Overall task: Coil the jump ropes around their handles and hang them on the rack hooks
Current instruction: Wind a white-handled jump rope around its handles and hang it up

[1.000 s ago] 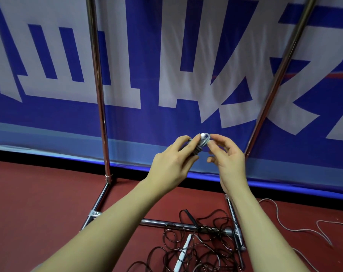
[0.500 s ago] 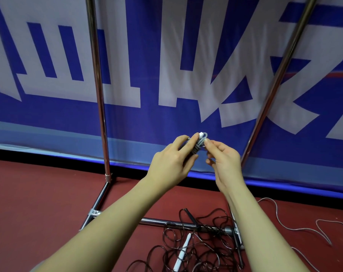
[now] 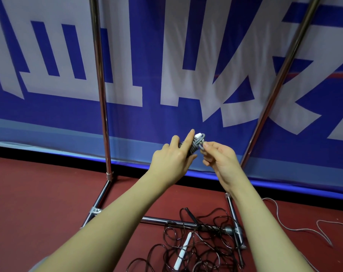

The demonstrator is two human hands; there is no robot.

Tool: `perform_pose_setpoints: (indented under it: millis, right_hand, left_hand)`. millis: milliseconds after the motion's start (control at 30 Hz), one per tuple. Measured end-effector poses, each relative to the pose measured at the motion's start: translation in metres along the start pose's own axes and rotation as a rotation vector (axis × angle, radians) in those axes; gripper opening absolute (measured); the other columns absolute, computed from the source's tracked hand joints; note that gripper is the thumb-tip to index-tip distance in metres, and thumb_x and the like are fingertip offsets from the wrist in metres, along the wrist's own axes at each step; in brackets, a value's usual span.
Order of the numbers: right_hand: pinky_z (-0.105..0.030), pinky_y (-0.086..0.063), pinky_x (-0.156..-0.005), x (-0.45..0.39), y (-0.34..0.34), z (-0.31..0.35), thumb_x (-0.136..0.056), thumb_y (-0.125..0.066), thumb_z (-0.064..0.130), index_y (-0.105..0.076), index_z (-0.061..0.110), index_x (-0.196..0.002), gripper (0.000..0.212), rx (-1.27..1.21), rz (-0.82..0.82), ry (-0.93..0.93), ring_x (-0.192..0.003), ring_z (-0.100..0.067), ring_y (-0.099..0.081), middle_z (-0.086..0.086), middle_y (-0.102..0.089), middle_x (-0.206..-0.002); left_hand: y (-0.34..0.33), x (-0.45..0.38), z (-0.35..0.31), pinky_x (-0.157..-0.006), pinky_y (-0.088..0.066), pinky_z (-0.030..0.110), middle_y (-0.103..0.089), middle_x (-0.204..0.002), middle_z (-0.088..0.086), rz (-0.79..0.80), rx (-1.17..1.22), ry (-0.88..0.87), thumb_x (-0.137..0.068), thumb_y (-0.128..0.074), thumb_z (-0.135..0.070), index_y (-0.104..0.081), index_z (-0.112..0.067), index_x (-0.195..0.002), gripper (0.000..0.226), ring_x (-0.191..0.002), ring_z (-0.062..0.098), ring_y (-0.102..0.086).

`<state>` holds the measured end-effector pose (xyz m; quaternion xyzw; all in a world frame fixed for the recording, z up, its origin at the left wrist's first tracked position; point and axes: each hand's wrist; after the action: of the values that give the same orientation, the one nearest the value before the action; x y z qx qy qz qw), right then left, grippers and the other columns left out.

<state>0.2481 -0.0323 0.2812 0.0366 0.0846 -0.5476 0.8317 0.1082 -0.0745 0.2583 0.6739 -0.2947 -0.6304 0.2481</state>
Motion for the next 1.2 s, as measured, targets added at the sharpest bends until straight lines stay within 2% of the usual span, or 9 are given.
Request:
perform_pose_setpoints:
  millis: [133,267,367,600,667,833,1000,1100,1200]
  right_hand:
    - [-0.027,-0.033,-0.056,0.000,-0.004,-0.002,-0.096,-0.049,0.007,-0.060,0.006,-0.075,0.024,-0.044,-0.021,-0.027,-0.060,-0.013,-0.034,-0.002,-0.046,-0.067]
    - [-0.026,-0.037,-0.060,0.000,-0.001,-0.001,-0.093,-0.058,0.009,-0.061,0.009,-0.077,0.016,0.029,-0.042,-0.003,-0.060,-0.011,-0.041,0.001,-0.048,-0.064]
    - [-0.023,-0.046,-0.060,-0.001,-0.002,0.000,-0.089,-0.065,0.006,-0.058,0.009,-0.081,0.011,0.111,-0.162,0.063,-0.060,-0.007,-0.057,0.000,-0.060,-0.069]
    - [-0.017,-0.048,-0.055,-0.001,-0.008,0.003,-0.087,-0.067,0.006,-0.067,0.011,-0.082,0.007,-0.017,-0.319,0.035,-0.057,-0.006,-0.055,0.001,-0.064,-0.068]
    - [-0.017,-0.045,-0.054,0.000,-0.008,0.004,-0.087,-0.067,0.006,-0.065,0.012,-0.079,0.010,0.040,-0.353,0.101,-0.056,-0.004,-0.053,0.002,-0.063,-0.068]
    - [-0.010,-0.043,-0.064,0.007,-0.010,0.006,-0.088,-0.066,0.008,-0.061,0.016,-0.078,0.014,0.366,-0.356,0.285,-0.068,0.002,-0.055,0.003,-0.064,-0.080]
    - [-0.023,-0.042,-0.065,0.009,-0.012,0.001,-0.090,-0.062,0.007,-0.060,0.009,-0.083,0.008,0.614,-0.324,0.441,-0.072,-0.007,-0.050,0.001,-0.056,-0.085]
    - [-0.026,-0.044,-0.071,0.008,-0.009,0.002,-0.092,-0.059,0.004,-0.060,0.006,-0.091,0.003,0.639,-0.336,0.531,-0.076,-0.006,-0.050,0.001,-0.057,-0.091]
    - [-0.018,-0.049,-0.078,0.011,-0.011,0.006,-0.094,-0.054,0.002,-0.056,0.016,-0.094,0.014,0.474,-0.316,0.502,-0.085,-0.005,-0.059,0.002,-0.063,-0.097]
  left_hand:
    - [0.009,0.002,-0.002,-0.056,-0.032,0.031,-0.042,-0.110,0.009,0.231,0.021,0.148,-0.098,-0.046,-0.047,-0.017,-0.030,-0.154,0.065,-0.079,0.031,-0.056]
    - [0.008,0.001,0.001,-0.045,-0.024,0.025,-0.050,-0.095,0.010,0.183,0.014,0.052,-0.093,-0.050,-0.047,-0.039,-0.026,-0.147,0.059,-0.061,0.028,-0.053]
    - [0.001,0.000,0.007,-0.039,-0.020,0.020,-0.052,-0.078,0.006,0.037,-0.066,-0.036,-0.085,-0.039,-0.048,-0.057,-0.023,-0.135,0.058,-0.052,0.023,-0.045]
    - [0.005,0.003,0.003,-0.037,-0.019,0.020,-0.050,-0.081,0.006,-0.033,-0.074,-0.043,-0.088,-0.037,-0.048,-0.047,-0.019,-0.141,0.061,-0.054,0.021,-0.039]
    - [0.005,0.002,0.001,-0.036,-0.019,0.019,-0.049,-0.082,0.006,-0.054,-0.068,-0.063,-0.090,-0.037,-0.047,-0.039,-0.023,-0.143,0.058,-0.053,0.020,-0.034]
    - [0.000,0.003,-0.001,-0.039,-0.021,0.020,-0.048,-0.081,0.006,-0.041,-0.004,0.002,-0.090,-0.037,-0.048,-0.052,-0.025,-0.138,0.056,-0.048,0.024,-0.040]
    - [0.012,0.004,0.000,-0.056,-0.035,0.032,-0.028,-0.099,-0.001,0.204,0.041,0.153,-0.098,-0.031,-0.056,-0.010,-0.041,-0.152,0.060,-0.078,0.028,-0.052]
    - [0.020,0.003,0.003,-0.058,-0.035,0.030,-0.031,-0.097,-0.003,0.250,0.117,0.115,-0.097,-0.031,-0.057,-0.011,-0.041,-0.152,0.061,-0.075,0.023,-0.051]
    - [0.026,0.004,0.005,-0.061,-0.035,0.031,-0.034,-0.095,-0.005,0.340,0.296,0.095,-0.098,-0.041,-0.049,-0.012,-0.042,-0.152,0.061,-0.074,0.017,-0.044]
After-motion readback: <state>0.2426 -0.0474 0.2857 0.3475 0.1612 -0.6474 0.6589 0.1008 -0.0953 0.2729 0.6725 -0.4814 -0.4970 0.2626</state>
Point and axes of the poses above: each hand's wrist, its own x-axis away from the middle knuckle, its own y-axis out of the back of the hand, z = x × y
